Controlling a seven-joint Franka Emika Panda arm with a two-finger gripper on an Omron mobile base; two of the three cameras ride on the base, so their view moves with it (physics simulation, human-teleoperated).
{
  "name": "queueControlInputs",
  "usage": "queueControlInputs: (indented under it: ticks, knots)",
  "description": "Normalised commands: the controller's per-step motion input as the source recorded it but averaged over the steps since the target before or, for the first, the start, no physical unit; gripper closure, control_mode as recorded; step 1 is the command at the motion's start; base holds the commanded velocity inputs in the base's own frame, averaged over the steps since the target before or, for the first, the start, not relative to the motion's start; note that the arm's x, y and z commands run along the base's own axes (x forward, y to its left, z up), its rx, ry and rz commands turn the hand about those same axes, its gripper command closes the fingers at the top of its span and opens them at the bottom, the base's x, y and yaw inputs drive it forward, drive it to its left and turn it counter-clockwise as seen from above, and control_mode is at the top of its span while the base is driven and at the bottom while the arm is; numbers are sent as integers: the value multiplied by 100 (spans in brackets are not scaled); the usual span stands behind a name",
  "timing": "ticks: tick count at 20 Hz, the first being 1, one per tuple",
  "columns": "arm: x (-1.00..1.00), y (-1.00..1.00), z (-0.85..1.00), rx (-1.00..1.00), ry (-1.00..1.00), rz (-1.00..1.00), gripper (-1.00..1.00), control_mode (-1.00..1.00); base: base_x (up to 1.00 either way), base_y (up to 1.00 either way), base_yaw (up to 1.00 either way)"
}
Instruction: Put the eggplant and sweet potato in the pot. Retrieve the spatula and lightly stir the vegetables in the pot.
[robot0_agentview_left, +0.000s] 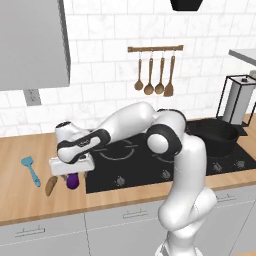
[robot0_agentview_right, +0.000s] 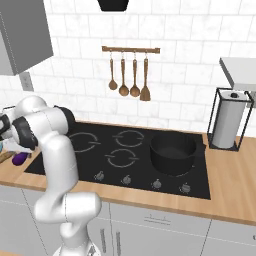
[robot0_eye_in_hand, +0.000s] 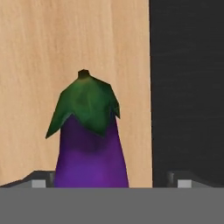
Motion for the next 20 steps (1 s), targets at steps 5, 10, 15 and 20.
queueControlInputs:
  ticks: [5, 10, 15, 20]
  knots:
    - [-15, -1, -34, 6, -4, 0, -100, -100, 0, 0, 0]
    - [-18, 0, -30, 4, -6, 0, 100, -100, 0, 0, 0]
    - [-23, -4, -5, 0, -8, 0, 100, -100, 0, 0, 0]
    - [-38, -35, 45, 0, -4, -1, 100, -100, 0, 0, 0]
